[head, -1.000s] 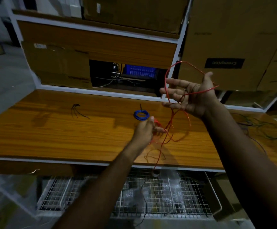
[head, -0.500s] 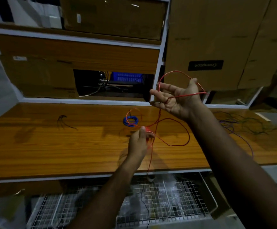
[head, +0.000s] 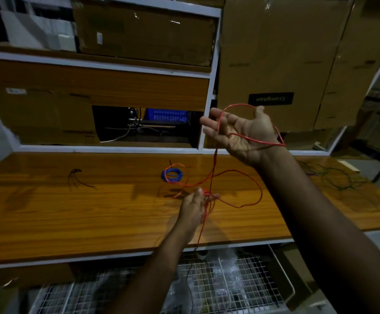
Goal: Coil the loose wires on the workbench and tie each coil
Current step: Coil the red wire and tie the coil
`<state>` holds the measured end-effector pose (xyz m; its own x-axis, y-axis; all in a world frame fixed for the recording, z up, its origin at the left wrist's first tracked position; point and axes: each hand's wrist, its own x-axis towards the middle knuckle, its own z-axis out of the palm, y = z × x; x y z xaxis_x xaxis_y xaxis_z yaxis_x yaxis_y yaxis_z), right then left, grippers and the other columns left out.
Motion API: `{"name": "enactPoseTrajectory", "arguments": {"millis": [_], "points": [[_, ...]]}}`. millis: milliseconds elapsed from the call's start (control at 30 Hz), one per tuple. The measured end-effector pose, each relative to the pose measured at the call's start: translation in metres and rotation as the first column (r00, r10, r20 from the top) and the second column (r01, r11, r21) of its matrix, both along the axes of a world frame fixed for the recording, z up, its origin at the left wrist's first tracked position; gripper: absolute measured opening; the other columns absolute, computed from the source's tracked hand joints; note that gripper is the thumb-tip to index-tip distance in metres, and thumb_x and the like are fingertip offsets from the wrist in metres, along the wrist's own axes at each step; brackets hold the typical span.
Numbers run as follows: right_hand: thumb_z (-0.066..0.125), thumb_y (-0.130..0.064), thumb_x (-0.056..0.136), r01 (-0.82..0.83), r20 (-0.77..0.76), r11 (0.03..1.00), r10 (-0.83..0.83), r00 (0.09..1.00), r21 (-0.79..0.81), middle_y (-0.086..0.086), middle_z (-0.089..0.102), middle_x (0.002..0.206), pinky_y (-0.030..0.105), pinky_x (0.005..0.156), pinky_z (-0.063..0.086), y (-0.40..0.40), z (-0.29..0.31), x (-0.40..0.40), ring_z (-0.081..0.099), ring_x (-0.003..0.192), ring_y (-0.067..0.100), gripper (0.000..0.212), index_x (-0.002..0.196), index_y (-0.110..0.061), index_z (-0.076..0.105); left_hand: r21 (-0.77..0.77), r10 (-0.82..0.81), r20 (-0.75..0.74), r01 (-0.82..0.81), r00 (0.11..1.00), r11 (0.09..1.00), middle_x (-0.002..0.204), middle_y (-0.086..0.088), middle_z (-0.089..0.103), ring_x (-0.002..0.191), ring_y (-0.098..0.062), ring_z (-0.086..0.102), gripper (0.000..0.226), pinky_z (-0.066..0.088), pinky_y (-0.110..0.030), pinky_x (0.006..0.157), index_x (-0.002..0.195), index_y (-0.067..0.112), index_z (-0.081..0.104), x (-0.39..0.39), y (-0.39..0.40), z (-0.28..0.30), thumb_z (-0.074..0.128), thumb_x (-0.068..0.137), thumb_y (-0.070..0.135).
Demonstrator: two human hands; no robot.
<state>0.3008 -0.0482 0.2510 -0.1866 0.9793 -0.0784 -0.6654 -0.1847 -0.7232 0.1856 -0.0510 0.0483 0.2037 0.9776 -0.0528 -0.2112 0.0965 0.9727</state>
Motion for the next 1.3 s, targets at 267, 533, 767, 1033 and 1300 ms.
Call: {"name": "enactPoseTrajectory", "arguments": {"millis": [267,533,767,1033,1300], "points": [[0.018,-0.072,0.096,-0.396,0.191,0.918,0.382,0.904,0.036,0.024,0.070,0.093,0.011,0.033,0.039,0.012,-0.006,0.049,0.051,0.035,0.006,0.086,0.145,-0.004,0.038,0.071,-0.032,-0.039,0.035,0.999,0.997,0.065,0.004,0.049,0.050,-0.009,0.040,0.037,0.034,-0.021,0.047,0.085,0.015,0.051,-0.010,0.010,-0.006,0.035,0.106,0.042],[0.057,-0.053,0.085,-0.278,0.894,0.872,0.440,0.087,-0.403,0.013,0.068,0.079,0.015,0.033,0.030,0.017,-0.021,0.085,0.034,0.036,0.005,0.061,0.113,0.000,0.064,0.252,0.033,-0.091,-0.009,0.995,0.968,0.071,-0.002,0.060,0.059,-0.018,0.047,0.041,0.036,-0.028,0.053,0.087,0.015,0.059,-0.055,0.027,0.014,0.039,0.103,0.047],[0.064,-0.038,0.081,-0.354,0.974,0.933,0.141,0.175,-0.071,0.011,0.073,0.105,0.021,0.046,0.046,0.019,-0.026,0.067,0.050,0.052,0.011,0.045,0.120,-0.015,0.062,0.259,0.004,-0.061,0.012,0.998,0.966,0.055,0.008,0.049,0.043,-0.003,0.032,0.041,0.027,-0.018,0.043,0.087,0.009,0.056,-0.071,0.028,0.024,0.035,0.105,0.038],[0.031,-0.066,0.096,0.045,0.798,0.985,-0.160,0.581,0.165,0.015,0.068,0.119,0.022,0.053,0.045,0.027,-0.063,0.076,0.060,0.067,0.012,0.068,0.128,-0.014,0.058,0.209,-0.011,0.046,0.001,0.999,0.978,0.066,0.008,0.045,0.045,-0.003,0.029,0.028,0.026,-0.016,0.042,0.093,0.017,0.047,-0.087,0.031,0.031,0.033,0.107,0.036],[0.066,-0.033,0.092,-0.335,-0.048,0.924,0.349,0.936,0.183,0.025,0.022,0.160,0.053,0.117,0.030,0.005,-0.140,0.086,0.021,0.147,0.044,0.083,0.157,-0.009,0.020,0.176,-0.012,0.165,-0.018,0.986,0.984,0.064,0.007,0.043,0.046,-0.004,0.032,0.029,0.025,-0.016,0.042,0.085,0.019,0.046,-0.085,0.028,0.036,0.035,0.107,0.034]]}}
